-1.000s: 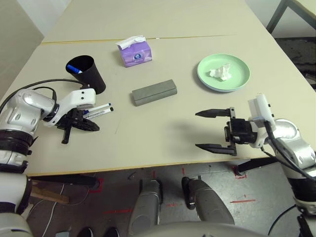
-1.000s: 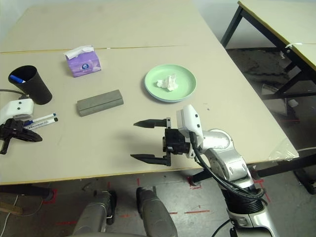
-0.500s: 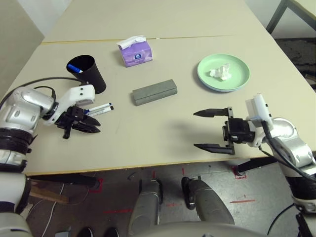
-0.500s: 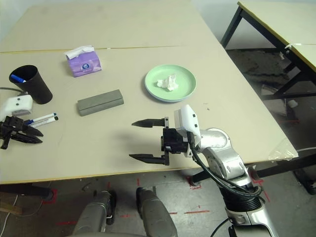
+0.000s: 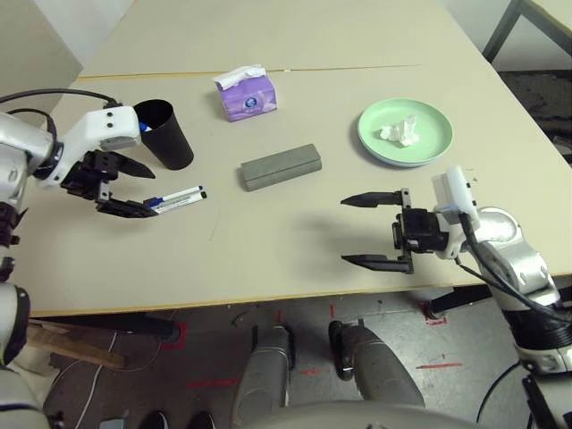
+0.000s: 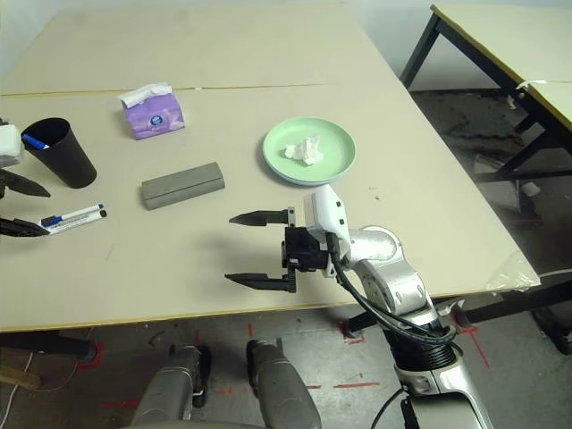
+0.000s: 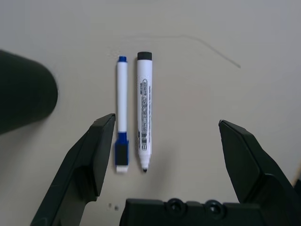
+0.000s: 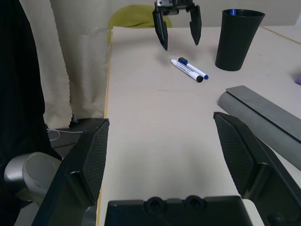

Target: Organize and tidy the items on the table.

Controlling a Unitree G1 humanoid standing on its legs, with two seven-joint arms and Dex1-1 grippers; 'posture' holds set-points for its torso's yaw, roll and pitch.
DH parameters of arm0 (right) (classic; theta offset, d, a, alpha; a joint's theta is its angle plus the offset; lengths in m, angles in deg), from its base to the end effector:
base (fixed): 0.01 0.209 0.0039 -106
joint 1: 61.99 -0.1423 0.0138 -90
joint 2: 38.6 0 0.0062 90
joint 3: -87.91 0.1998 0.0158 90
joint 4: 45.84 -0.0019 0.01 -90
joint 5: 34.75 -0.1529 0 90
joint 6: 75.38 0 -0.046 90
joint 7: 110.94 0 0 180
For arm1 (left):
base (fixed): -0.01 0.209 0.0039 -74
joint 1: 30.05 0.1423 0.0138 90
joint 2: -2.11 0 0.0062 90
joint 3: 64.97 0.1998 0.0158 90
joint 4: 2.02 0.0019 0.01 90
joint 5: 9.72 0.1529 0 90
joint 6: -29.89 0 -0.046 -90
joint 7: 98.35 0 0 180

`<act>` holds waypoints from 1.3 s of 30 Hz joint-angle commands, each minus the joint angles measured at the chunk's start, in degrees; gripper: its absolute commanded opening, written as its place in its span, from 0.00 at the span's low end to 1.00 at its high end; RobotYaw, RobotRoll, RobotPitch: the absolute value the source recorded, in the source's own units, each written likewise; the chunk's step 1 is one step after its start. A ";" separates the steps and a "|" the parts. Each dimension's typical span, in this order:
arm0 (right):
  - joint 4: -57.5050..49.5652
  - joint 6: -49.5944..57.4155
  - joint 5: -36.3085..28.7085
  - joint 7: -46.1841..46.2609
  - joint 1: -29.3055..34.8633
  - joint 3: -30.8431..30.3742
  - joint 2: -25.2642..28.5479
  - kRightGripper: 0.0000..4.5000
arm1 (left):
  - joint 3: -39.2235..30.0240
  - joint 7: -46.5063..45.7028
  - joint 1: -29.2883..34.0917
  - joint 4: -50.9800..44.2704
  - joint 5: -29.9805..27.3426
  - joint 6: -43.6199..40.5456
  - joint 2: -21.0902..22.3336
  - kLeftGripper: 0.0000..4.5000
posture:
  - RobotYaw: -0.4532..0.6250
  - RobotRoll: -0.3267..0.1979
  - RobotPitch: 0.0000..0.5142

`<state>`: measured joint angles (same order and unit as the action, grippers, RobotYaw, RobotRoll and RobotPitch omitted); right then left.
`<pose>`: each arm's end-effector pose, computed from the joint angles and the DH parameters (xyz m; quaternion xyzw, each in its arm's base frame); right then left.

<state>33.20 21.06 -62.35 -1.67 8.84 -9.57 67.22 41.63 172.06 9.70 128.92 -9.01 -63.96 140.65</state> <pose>0.2661 -0.1927 0.1504 -0.1326 -0.0967 0.6795 0.7151 0.3057 0.3730 0.2598 0.3603 0.3456 -0.4471 0.7422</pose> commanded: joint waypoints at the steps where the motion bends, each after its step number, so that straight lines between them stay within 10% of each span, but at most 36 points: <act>1: -1.77 0.53 -0.04 0.23 1.33 0.31 0.88 1.00 | -0.65 -1.81 1.16 2.09 2.26 1.89 -1.07 0.99 | 0.30 0.62 0.39; 39: -6.64 3.41 -1.41 2.03 2.16 0.83 3.52 1.00 | -0.37 -9.48 -4.56 20.59 11.50 9.84 -10.91 0.99 | 0.27 0.62 0.37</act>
<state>28.15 24.11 -63.29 0.27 10.44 -9.39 70.14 40.69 161.99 5.23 148.58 1.45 -54.77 129.98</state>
